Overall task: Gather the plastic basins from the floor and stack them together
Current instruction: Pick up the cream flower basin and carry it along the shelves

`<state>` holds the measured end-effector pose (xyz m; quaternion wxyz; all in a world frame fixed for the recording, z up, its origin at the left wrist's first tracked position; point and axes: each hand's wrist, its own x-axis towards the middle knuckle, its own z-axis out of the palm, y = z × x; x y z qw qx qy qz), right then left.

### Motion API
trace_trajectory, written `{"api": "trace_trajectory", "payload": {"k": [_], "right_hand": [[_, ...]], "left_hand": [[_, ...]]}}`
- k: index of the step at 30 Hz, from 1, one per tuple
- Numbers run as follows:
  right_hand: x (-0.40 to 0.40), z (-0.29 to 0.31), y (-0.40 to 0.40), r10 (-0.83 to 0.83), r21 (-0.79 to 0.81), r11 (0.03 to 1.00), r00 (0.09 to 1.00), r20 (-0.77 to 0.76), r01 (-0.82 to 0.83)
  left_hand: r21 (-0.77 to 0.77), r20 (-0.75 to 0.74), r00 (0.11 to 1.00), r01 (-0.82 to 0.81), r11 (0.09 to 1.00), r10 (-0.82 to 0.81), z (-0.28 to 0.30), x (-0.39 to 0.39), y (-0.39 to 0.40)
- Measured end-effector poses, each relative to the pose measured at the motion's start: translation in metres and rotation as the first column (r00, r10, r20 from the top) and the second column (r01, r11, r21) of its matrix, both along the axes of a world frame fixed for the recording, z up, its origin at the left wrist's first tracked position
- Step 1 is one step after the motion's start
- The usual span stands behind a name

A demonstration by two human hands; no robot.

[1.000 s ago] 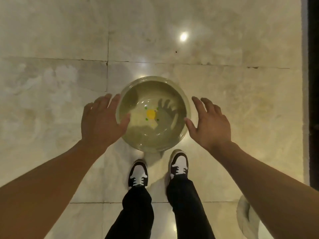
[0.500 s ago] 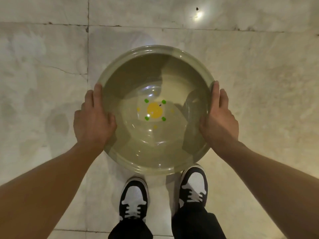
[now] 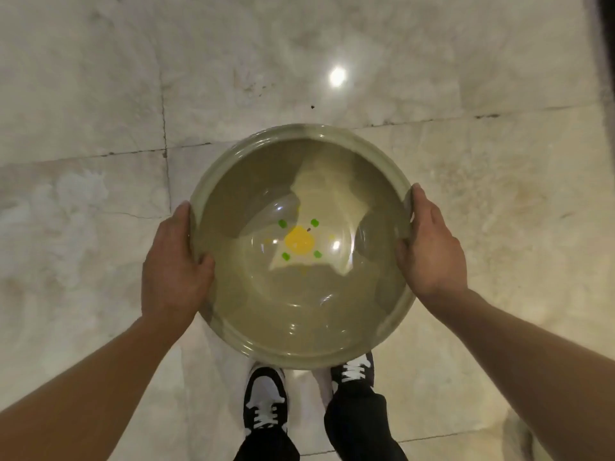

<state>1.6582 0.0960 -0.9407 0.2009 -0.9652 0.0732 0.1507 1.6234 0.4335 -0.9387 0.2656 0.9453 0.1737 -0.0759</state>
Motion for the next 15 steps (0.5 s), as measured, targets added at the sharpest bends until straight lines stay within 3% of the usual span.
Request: {"api": "trace_trajectory", "payload": {"k": [5,8,15], "right_hand": [[-0.023,0.087,-0.052,-0.162,-0.013,0.987,0.985,0.054,0.163],[-0.052,0.130,-0.096,-0.292,-0.055,0.953,0.952,0.095,0.298],[-0.155,0.201,-0.219,-0.657,-0.053,0.735,0.729,0.195,0.676]], "left_hand": [[-0.049,0.040,0.991,0.128,0.991,-0.127,0.084,0.024,-0.051],[-0.064,0.079,0.955,0.292,0.954,-0.287,0.125,0.036,-0.098],[-0.106,0.117,0.791,0.611,0.784,-0.601,0.202,0.050,-0.268]]}}
